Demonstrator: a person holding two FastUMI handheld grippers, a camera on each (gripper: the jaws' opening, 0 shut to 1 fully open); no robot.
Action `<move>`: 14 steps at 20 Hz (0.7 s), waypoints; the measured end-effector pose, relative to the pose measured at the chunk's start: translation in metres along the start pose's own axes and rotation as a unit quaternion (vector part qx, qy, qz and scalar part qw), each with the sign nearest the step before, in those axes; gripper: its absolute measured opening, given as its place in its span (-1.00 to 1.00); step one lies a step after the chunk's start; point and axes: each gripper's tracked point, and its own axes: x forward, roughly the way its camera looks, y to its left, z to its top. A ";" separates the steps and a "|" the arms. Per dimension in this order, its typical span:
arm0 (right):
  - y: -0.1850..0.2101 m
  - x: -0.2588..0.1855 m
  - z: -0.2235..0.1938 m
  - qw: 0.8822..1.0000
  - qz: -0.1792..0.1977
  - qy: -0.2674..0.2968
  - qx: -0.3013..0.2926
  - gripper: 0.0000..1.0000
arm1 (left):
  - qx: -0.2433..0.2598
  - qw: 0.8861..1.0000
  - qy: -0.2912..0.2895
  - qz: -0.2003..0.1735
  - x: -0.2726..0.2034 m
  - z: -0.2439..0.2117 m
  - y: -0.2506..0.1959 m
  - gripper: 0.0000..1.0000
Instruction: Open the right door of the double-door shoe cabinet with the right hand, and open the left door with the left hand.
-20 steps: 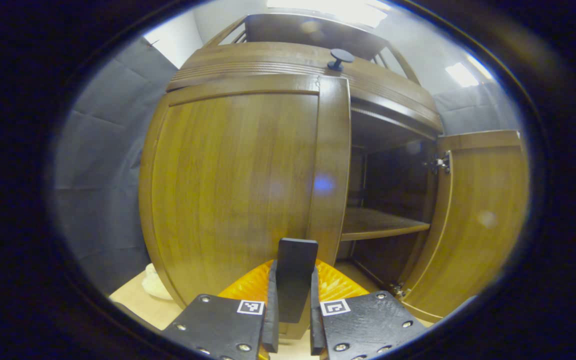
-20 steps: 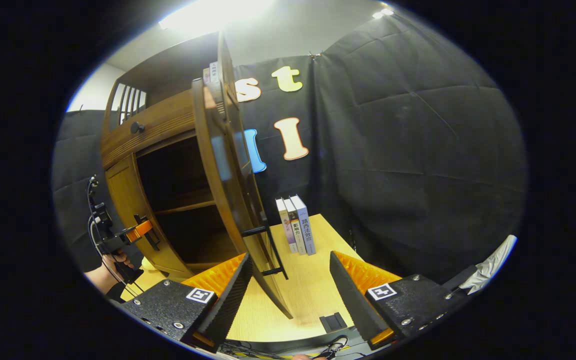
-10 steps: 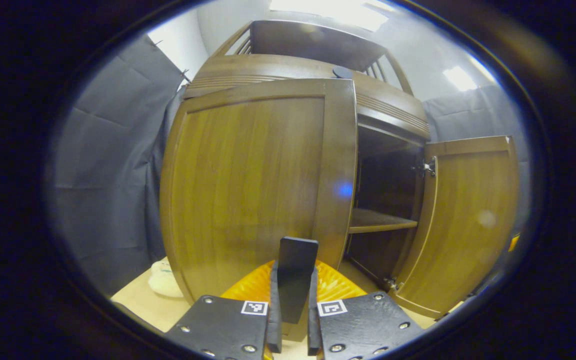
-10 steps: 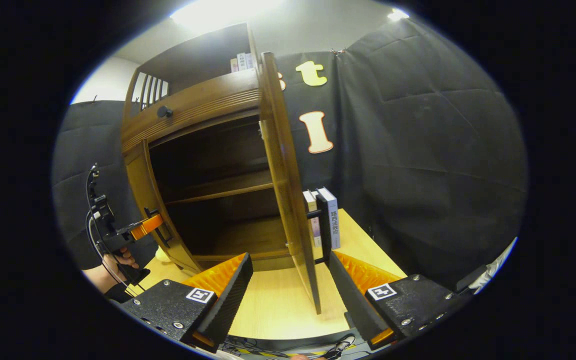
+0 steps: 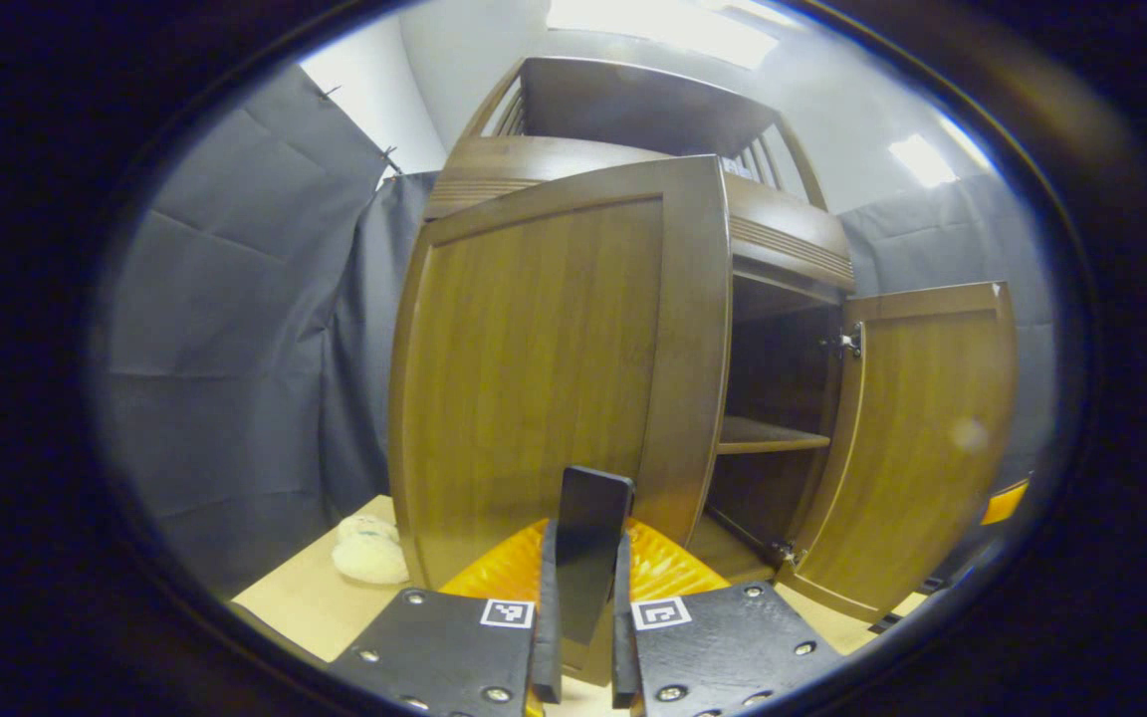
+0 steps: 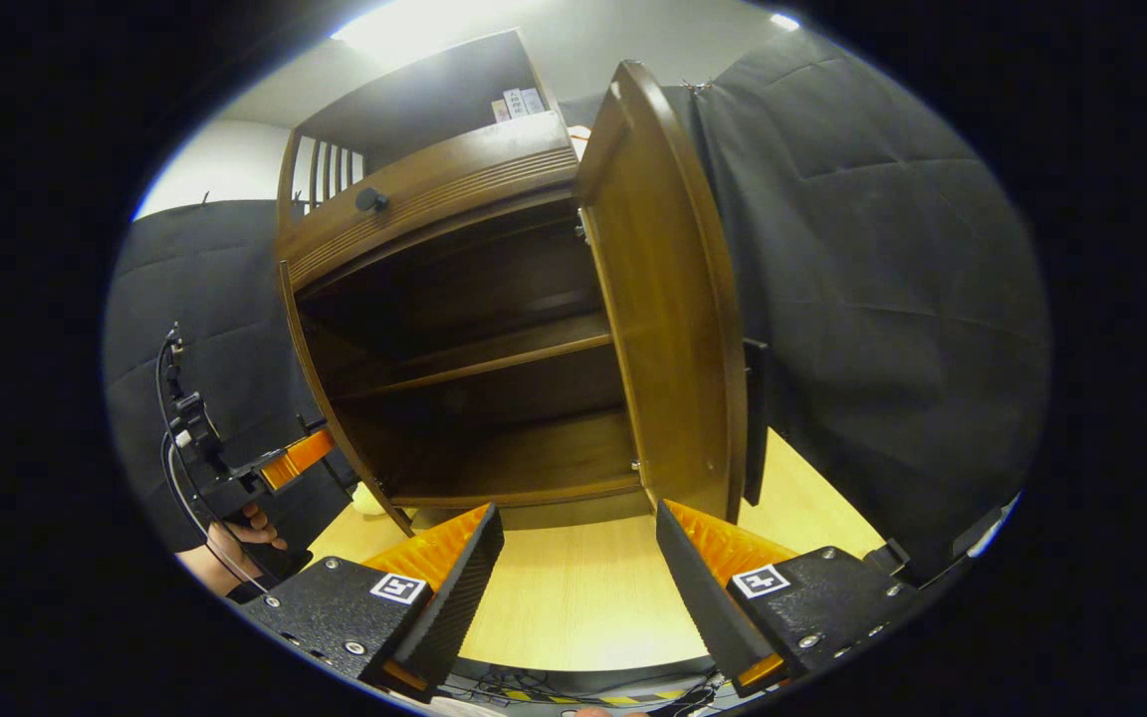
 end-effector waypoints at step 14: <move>0.011 -0.004 -0.008 0.998 0.054 0.023 -0.014 0.83 | 0.013 0.999 0.004 0.048 -0.003 0.008 0.009 -0.68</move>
